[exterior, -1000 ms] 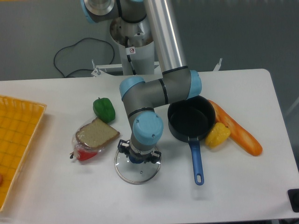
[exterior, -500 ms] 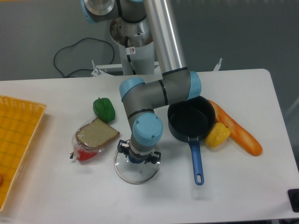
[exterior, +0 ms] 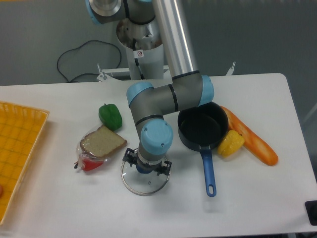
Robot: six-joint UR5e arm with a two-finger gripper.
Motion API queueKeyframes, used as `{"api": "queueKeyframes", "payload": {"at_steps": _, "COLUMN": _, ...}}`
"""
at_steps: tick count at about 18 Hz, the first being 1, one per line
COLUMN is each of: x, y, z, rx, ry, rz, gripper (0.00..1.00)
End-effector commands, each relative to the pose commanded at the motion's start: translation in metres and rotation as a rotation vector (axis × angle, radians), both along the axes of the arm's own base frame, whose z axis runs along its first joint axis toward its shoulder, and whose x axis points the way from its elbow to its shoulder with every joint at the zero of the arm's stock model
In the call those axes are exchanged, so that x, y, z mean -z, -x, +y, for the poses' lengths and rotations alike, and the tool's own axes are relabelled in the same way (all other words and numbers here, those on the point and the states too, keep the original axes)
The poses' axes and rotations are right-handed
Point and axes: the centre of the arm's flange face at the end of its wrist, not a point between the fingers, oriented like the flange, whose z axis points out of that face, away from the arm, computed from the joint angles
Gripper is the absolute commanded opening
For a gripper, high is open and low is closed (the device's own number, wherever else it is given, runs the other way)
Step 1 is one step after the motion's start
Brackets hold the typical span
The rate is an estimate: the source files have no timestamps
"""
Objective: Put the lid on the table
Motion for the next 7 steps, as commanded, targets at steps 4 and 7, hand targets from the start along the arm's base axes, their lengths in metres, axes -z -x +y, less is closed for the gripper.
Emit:
{"api": "queueKeyframes", "payload": {"at_steps": 4, "x": -0.025, "y": 0.01, "z": 0.0, "rx": 0.243, "ry": 0.008, "rz": 0.105, "gripper": 1.0}}
{"api": "queueKeyframes", "payload": {"at_steps": 7, "x": -0.037, "y": 0.008, "z": -0.003, "rx": 0.358, "ry": 0.013, "rz": 0.135, "gripper": 1.0}}
